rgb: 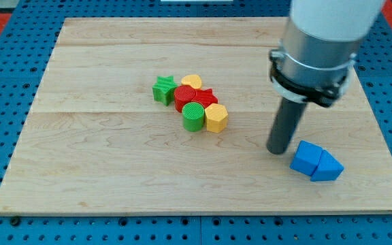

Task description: Move your arm closer to the yellow hexagon

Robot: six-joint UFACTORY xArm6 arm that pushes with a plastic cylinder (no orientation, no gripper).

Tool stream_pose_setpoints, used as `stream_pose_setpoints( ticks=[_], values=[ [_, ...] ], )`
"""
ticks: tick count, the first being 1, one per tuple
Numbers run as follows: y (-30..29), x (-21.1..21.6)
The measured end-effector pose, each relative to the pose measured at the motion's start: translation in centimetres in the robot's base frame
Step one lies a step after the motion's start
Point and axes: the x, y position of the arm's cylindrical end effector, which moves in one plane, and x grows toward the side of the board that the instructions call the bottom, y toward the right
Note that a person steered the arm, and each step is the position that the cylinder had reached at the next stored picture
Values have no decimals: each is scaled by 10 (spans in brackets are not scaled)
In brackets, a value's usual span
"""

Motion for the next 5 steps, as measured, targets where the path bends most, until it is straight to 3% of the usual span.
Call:
stream_pose_setpoints(
  ticks=[2, 5],
  values=[
    [-20, -81],
    [-20, -93]
  ],
)
